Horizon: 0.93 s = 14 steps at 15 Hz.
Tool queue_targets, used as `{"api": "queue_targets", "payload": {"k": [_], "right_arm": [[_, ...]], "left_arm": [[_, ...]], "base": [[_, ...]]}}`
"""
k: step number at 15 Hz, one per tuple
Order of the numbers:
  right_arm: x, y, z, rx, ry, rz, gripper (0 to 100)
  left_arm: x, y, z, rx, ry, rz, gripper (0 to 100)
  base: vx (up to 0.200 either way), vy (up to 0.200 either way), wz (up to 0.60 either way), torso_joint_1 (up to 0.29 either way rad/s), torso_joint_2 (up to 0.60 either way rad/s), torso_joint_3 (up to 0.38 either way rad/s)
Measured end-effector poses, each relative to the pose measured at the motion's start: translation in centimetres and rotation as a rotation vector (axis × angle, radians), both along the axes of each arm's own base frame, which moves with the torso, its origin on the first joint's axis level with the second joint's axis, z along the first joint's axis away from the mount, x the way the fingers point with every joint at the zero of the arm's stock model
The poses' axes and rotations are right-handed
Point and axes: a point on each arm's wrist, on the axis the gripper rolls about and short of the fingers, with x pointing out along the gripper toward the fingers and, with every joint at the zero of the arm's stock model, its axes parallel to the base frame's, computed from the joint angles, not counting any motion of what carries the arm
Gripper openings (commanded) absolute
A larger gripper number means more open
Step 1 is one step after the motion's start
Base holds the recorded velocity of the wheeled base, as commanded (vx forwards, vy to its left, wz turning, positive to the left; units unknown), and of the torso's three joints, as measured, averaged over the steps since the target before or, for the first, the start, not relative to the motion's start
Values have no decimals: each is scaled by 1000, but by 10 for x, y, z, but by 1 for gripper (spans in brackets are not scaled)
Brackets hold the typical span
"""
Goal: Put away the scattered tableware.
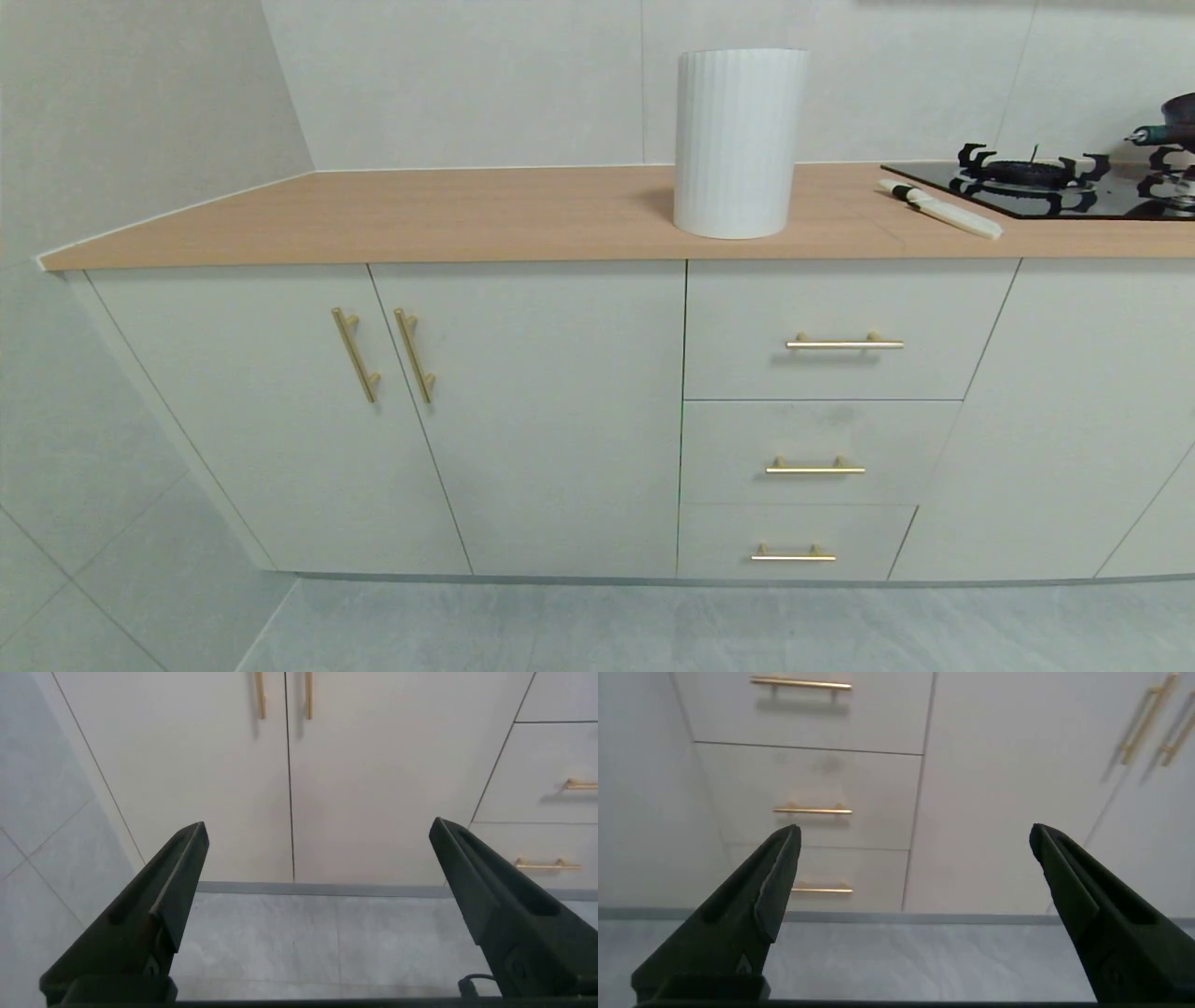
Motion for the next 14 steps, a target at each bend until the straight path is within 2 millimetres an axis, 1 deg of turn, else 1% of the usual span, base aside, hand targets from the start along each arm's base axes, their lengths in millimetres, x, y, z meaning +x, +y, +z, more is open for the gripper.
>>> {"api": "queue_targets", "payload": {"k": [1,3,14], "right_arm": [[0,0,-5,3,44,17,100],[0,1,-5,2,37,34,100],[0,1,-5,32,35,31,100]], "left_arm": [[0,0,0,2,0,-1,100],[0,0,0,2,0,-1,100],[0,0,0,-4,0,0,100]], "base": [[0,0,0,0,0,0],[0,0,0,0,0,0],[200,0,0,1,1,3]]}}
